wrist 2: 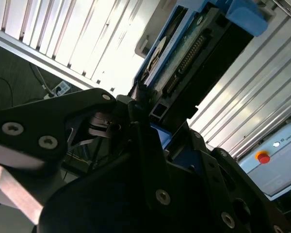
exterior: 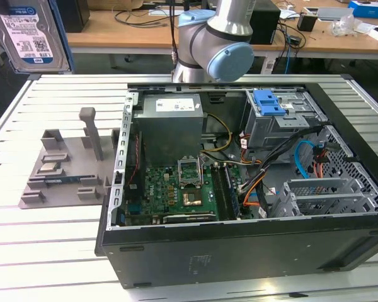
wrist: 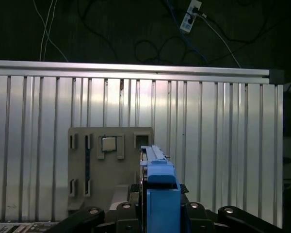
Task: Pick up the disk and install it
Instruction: 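Pick up the disk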
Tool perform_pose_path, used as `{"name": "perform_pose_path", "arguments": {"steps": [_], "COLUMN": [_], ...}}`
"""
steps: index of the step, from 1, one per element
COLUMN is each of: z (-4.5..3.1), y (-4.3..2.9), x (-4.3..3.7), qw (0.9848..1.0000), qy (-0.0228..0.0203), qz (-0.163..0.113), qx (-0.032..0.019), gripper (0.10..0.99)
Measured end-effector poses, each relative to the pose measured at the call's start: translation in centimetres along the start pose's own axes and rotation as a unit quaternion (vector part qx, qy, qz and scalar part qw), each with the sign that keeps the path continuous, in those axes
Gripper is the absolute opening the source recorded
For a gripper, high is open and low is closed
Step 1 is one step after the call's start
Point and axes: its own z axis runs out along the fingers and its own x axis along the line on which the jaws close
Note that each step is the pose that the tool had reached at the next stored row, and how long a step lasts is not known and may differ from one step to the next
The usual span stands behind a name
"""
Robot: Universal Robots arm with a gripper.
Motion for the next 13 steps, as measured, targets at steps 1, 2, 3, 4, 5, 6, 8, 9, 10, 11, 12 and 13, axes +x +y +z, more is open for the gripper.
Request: {"name": "perform_pose_path", "arguments": {"steps": [1, 2, 3, 4, 5, 6, 8, 9, 10, 11, 12, 13], "z": [-0.16, -0.22, -0.22, -0.22, -0.23, -0.24, -0.24, -0.25, -0.26, -0.26, -0.27, -0.29], "y": [0.01, 0.01, 0.01, 0.01, 0.01, 0.01, 0.01, -0.02, -0.16, -0.38, -0.59, -0.94], "x": [-0.01, -0.01, -0.01, -0.01, -0.01, -0.01, -0.01, -0.01, -0.01, 0.00, 0.01, 0.02], "qw": [1.0000, 1.0000, 1.0000, 1.0000, 1.0000, 1.0000, 1.0000, 1.0000, 1.0000, 1.0000, 1.0000, 1.0000], "qy": [0.0000, 0.0000, -0.0001, 0.0000, 0.0000, 0.0000, 0.0000, 0.0000, 0.0000, 0.0000, 0.0000, 0.0000], "qz": [0.000, 0.000, 0.000, 0.000, 0.000, 0.000, 0.000, 0.000, 0.000, 0.000, 0.000, 0.000], "qx": [0.0000, 0.0000, 0.0001, 0.0001, 0.0001, 0.0000, 0.0000, 0.0000, -0.0001, 0.0001, 0.0001, 0.0000], "gripper": [0.369, 0.369, 0.369, 0.369, 0.369, 0.369, 0.369, 0.369, 0.369, 0.369, 0.369, 0.369]}}
